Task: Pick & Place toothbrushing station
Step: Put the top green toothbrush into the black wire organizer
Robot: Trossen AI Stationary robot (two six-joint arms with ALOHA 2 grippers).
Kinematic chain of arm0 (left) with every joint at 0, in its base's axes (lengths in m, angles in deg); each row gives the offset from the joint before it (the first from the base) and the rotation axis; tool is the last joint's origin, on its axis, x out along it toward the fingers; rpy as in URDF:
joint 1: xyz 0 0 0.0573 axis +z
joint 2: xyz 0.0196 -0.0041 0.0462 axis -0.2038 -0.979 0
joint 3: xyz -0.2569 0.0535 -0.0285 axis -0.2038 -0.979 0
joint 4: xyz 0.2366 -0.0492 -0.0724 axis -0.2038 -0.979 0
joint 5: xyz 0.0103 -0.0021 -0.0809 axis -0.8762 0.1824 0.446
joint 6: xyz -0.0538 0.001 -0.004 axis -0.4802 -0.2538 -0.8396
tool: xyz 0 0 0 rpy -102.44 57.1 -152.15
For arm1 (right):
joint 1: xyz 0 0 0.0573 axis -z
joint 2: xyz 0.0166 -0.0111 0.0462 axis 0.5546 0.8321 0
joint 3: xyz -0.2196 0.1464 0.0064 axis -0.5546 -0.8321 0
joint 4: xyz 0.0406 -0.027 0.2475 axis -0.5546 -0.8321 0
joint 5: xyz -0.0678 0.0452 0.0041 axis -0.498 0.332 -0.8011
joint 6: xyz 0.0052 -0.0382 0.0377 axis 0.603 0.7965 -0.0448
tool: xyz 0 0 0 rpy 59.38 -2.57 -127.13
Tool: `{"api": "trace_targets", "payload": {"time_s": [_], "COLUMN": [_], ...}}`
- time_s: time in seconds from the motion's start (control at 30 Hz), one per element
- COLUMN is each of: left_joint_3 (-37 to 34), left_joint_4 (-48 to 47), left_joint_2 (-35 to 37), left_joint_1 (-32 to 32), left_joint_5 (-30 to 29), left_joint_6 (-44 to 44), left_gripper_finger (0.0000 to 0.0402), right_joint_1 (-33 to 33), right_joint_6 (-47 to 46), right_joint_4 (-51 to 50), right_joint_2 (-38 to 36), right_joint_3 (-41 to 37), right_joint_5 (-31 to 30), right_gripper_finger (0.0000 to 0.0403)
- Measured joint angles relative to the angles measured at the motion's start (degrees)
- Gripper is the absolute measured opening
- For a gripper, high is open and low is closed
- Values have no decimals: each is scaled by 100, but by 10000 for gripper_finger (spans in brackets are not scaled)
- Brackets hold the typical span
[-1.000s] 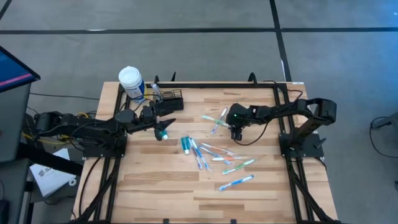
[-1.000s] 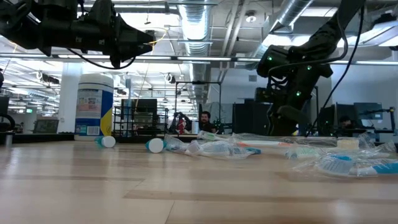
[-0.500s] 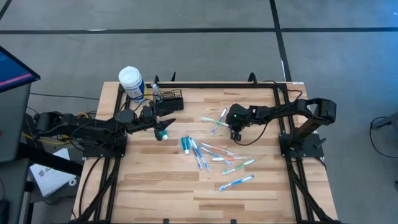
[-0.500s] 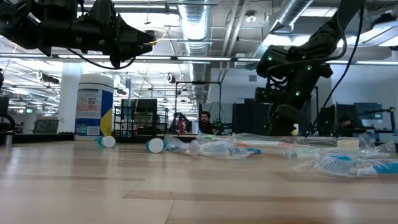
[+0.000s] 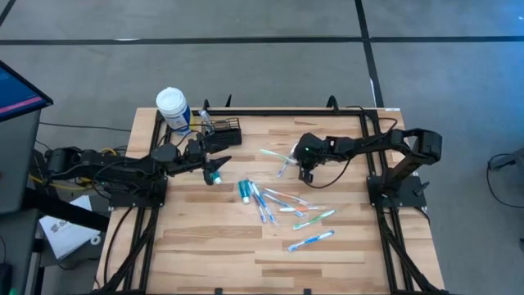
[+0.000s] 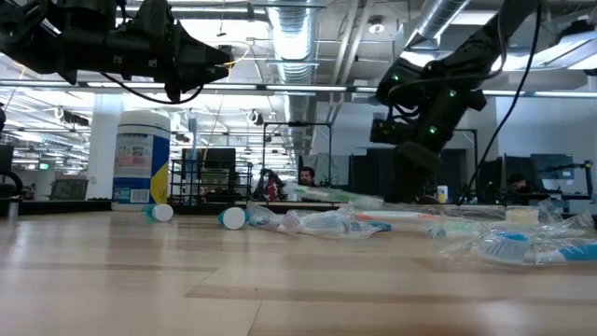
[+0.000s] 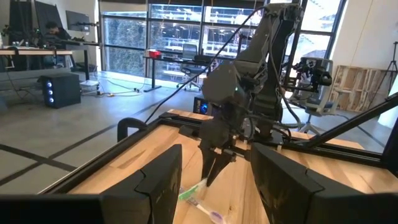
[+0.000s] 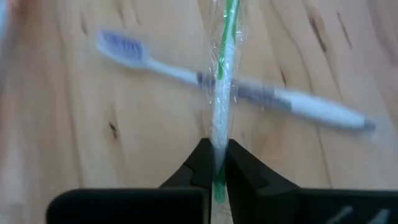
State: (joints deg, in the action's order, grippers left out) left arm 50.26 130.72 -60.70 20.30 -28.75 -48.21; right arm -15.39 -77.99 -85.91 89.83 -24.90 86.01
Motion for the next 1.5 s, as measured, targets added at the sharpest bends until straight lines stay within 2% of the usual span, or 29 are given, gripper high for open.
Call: {"api": "trace_targets", "payload": {"time_s": [0.47,0.67,0.9,1.27,1.5], "left_joint_3": [2,2,7,7,8], "left_joint_4": [0,39,222,1090,2074], "left_joint_2": [0,2,2,-55,-651], "left_joint_1": [-1,-6,-61,-63,-170], "left_joint_5": [1,3,-63,-74,101], "left_joint_6": [-1,-1,-81,-126,-100], "left_gripper_finger": [186,186,186,186,186], "right_joint_1": [-148,-299,-547,-896,-897], "right_joint_6": [91,109,14,7,5], "right_joint_4": [92,654,865,1219,1448], "right_joint_2": [-257,-446,-446,-446,-446], "right_joint_3": [958,1241,1576,1771,1771], "right_joint_5": [593,1053,1065,1072,1070], "right_gripper_finger": [11,11,12,13,13]}}
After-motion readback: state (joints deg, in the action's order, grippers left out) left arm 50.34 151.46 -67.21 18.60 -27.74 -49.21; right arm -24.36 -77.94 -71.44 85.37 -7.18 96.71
